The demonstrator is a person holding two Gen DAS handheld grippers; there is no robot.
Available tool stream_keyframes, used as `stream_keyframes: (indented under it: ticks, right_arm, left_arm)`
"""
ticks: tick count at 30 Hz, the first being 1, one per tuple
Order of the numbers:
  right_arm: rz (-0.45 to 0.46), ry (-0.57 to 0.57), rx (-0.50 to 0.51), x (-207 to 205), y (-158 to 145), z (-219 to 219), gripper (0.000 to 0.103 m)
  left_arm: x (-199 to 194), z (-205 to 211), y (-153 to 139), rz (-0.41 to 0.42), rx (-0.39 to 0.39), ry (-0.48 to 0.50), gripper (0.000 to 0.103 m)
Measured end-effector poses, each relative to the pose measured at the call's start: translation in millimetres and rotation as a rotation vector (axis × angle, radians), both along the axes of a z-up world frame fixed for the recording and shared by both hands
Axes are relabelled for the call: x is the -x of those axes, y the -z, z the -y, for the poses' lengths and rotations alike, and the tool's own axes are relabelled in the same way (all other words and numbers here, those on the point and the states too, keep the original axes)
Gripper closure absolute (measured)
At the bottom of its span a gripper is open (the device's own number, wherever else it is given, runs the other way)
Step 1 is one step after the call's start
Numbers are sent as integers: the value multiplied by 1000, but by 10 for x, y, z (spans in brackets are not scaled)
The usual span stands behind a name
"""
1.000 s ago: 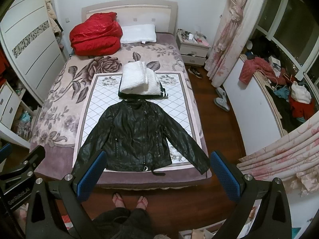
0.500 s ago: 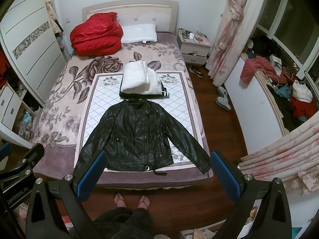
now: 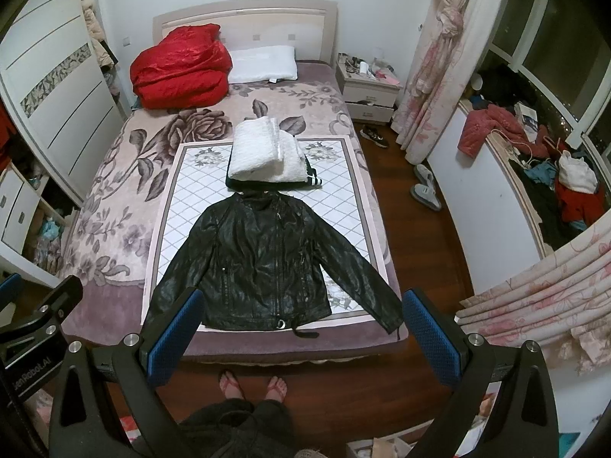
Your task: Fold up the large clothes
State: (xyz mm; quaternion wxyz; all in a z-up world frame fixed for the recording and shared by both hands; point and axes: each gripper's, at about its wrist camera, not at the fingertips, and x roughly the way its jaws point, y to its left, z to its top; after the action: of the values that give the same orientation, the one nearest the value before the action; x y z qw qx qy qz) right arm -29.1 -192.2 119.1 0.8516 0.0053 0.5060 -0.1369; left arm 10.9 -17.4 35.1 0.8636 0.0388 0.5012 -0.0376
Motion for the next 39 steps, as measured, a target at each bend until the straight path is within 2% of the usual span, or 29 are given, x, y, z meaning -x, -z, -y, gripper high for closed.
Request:
stream_keyframes:
  ticks: [10,14,18,21,23,25,27,31,33,35,39]
  right_arm:
    - [-7,30,-11,-93,23,23,0]
    - [-1,72,-61,-251,213,147,0]
    - [64,119,-141,-369,677,388,0]
    - [33,226,-168,-467,1239,676,0]
    - [4,303,-220,-480,1734,955,1]
    - [-24,369,-275,-451,2241,1269,11]
    - [-60,440,-343,-404,2840,1615,27]
    - [-65,609,-524,-212,4120,2389,28]
    - [-73,695,-614,-117,4745,2733,28]
    - [-65,787,-696,-13,5359,3048,28]
    - [-9,927,-805,111,6275,3564,28]
  left_arm:
    - [-246,-2,111,-3,9,26,0]
    - [-478,-83,297,66,-24,26,0]
    - [-731,-88,628,155,-63,48,0]
    - [-924,-6,1065,177,-116,69,0]
    - [-1043,85,1462,163,-152,78,0]
    - [-1127,174,1829,146,-176,77,0]
    - [-1226,314,2297,90,-202,76,0]
    - [-1324,624,3120,2,-262,73,0]
    - [-1337,772,3406,-20,-283,71,0]
    - [-1378,930,3812,-62,-296,74,0]
    - [-1467,1152,4540,-160,-352,73,0]
